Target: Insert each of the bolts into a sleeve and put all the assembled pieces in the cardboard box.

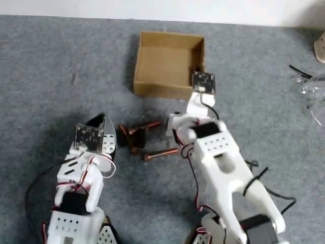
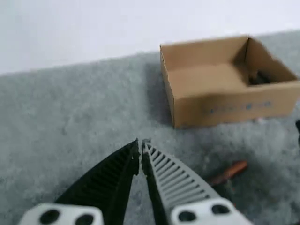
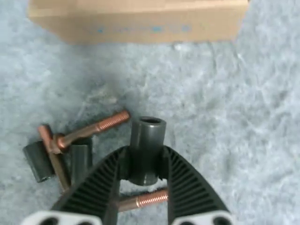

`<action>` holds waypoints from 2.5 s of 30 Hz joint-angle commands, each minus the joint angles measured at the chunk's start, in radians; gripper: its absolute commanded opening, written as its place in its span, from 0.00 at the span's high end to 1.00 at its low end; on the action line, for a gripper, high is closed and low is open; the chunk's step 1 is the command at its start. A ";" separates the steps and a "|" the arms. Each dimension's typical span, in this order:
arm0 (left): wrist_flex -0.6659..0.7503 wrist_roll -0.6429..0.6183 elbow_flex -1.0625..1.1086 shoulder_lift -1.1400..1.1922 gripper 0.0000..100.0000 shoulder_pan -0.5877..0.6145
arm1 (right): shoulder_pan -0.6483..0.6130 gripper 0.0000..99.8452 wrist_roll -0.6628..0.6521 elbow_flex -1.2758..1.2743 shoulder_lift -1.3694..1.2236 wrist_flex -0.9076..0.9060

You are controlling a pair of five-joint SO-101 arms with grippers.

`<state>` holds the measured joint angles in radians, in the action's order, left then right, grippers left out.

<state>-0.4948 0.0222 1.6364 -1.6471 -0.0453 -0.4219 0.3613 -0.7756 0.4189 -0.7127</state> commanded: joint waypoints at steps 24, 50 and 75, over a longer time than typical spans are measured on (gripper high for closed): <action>0.143 -0.391 -0.651 1.138 0.84 -0.044 | 0.137 1.00 -0.212 -0.450 0.476 0.297; -0.282 -0.987 -0.954 1.411 0.79 -0.245 | 0.133 1.00 -0.221 -0.556 0.493 0.372; -0.287 -1.039 -0.955 1.420 0.80 -0.206 | 0.165 1.00 -0.221 -0.562 0.498 0.455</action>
<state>-0.7756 -0.9981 0.7311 -0.2248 -0.2601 -0.2716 0.1619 -1.3479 0.8869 -0.2969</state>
